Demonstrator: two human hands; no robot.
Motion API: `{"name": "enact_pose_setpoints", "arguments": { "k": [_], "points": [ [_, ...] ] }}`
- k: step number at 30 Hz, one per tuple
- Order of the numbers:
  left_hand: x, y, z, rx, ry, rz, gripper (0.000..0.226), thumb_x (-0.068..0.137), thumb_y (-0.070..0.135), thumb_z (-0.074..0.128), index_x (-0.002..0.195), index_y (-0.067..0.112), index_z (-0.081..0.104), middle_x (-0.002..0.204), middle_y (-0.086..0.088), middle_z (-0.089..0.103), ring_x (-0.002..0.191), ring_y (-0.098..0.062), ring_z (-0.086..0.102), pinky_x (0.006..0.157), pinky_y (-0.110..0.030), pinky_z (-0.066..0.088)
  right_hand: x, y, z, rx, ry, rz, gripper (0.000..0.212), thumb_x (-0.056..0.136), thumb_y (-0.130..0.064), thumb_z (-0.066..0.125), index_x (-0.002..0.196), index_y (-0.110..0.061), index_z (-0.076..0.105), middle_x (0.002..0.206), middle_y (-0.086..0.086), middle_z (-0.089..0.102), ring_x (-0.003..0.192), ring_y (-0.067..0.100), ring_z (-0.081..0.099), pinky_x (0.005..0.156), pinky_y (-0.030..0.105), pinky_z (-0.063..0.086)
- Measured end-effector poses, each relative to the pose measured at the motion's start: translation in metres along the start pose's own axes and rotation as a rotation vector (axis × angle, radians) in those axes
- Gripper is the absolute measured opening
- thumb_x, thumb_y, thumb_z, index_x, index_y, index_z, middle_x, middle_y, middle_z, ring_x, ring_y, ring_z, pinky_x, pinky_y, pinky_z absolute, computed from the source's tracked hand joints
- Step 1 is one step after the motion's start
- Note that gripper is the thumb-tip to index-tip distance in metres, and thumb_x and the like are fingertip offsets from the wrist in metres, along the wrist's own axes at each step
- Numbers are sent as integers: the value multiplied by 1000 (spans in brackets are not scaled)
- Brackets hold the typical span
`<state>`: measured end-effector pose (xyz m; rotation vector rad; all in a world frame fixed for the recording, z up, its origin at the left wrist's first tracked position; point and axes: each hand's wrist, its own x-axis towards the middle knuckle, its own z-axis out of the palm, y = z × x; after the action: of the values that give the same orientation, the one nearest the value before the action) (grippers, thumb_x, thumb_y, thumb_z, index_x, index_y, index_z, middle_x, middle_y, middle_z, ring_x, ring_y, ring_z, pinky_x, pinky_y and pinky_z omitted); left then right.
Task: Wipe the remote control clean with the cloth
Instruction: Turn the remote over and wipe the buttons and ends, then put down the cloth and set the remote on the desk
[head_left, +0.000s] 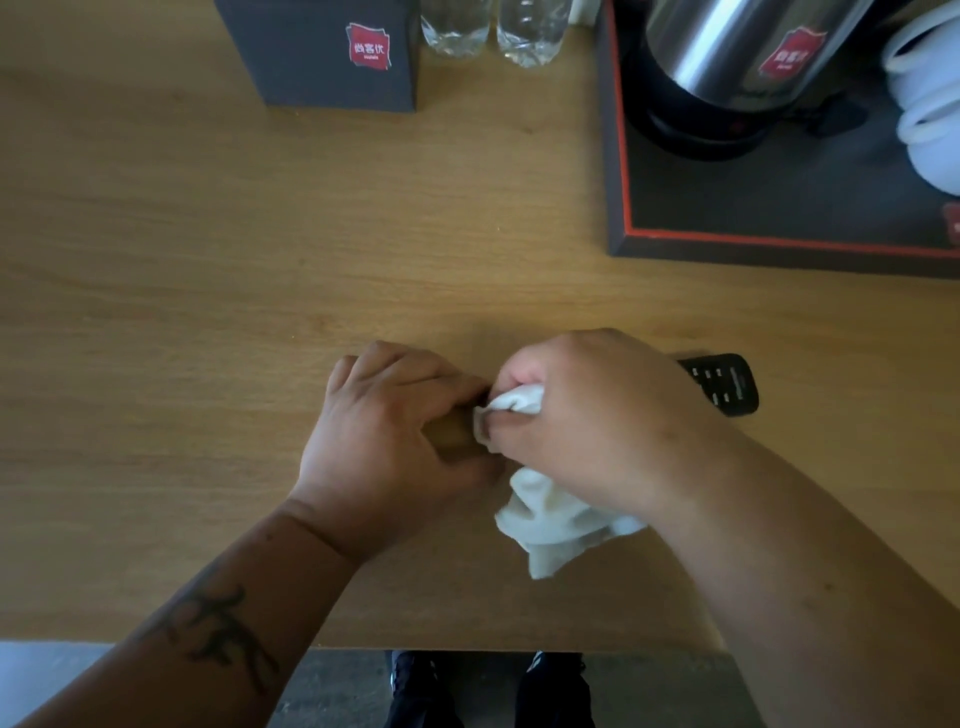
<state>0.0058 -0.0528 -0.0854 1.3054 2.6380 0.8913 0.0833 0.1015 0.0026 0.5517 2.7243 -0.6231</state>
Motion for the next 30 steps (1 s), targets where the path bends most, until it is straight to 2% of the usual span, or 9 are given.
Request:
{"name": "enact_pose_setpoints", "arguments": {
  "k": [6, 9, 13, 18, 21, 23, 26, 28, 30],
  "points": [
    [1, 0, -1, -24, -17, -18, 56, 64, 65, 68, 108, 30, 74, 100, 16, 66, 102, -13, 54, 88, -38, 40, -8, 30, -4, -72, 201, 159, 30, 77, -65, 58, 88, -37, 56, 91, -14, 50, 69, 7, 53, 54, 24, 35],
    [1, 1, -2, -16, -10, -1, 56, 66, 67, 66, 107, 31, 74, 98, 16, 65, 101, -12, 53, 85, -37, 41, -4, 32, -15, -53, 126, 189, 38, 85, -66, 50, 77, -29, 52, 74, -10, 55, 63, 5, 50, 50, 28, 31],
    [2, 1, -2, -9, 2, 7, 41, 62, 64, 66, 89, 33, 71, 94, 13, 66, 98, -15, 52, 83, -35, 37, 18, 14, -37, 381, 198, 170, 43, 90, -64, 48, 75, -25, 52, 66, -6, 59, 61, 8, 57, 51, 28, 36],
    [3, 1, -1, 27, -50, -27, 54, 55, 66, 64, 95, 31, 74, 94, 10, 69, 97, -16, 50, 82, -33, 34, 54, -23, -36, 756, 384, 89, 34, 93, -56, 53, 102, -24, 60, 101, -3, 63, 83, 8, 59, 60, 16, 39],
    [4, 1, -3, 36, -74, -31, 61, 53, 64, 64, 103, 30, 74, 99, 11, 69, 102, -15, 51, 84, -30, 33, 71, -28, -24, 859, 319, 92, 32, 96, -47, 52, 117, -24, 60, 117, 1, 58, 92, 9, 58, 65, 7, 37],
    [5, 1, -3, 32, -79, -19, 62, 54, 64, 64, 106, 33, 74, 101, 15, 66, 103, -12, 51, 86, -28, 31, 77, -20, -16, 846, 194, 75, 44, 96, -43, 50, 136, -26, 52, 138, 2, 50, 113, 12, 56, 82, 11, 39],
    [5, -1, -2, 10, -60, -3, 58, 55, 62, 66, 107, 37, 72, 103, 22, 62, 104, -11, 52, 89, -29, 34, 70, -4, -12, 687, 29, 20, 72, 95, -48, 55, 156, -29, 22, 161, -7, 20, 143, 10, 31, 113, 22, 25],
    [5, -2, 0, 25, -43, 10, 57, 54, 60, 66, 104, 34, 73, 101, 19, 63, 103, -12, 53, 89, -29, 35, 53, 15, -14, 513, 40, -23, 86, 85, -66, 57, 156, -33, 22, 160, -15, 23, 146, 9, 24, 118, 32, 24],
    [5, -2, 1, 35, -19, 18, 56, 54, 59, 65, 100, 28, 75, 100, 18, 62, 101, -12, 52, 87, -27, 33, 32, 42, -18, 372, 14, -64, 99, 69, -83, 58, 153, -41, 26, 155, -24, 31, 142, 3, 28, 116, 34, 30]
  ]
}}
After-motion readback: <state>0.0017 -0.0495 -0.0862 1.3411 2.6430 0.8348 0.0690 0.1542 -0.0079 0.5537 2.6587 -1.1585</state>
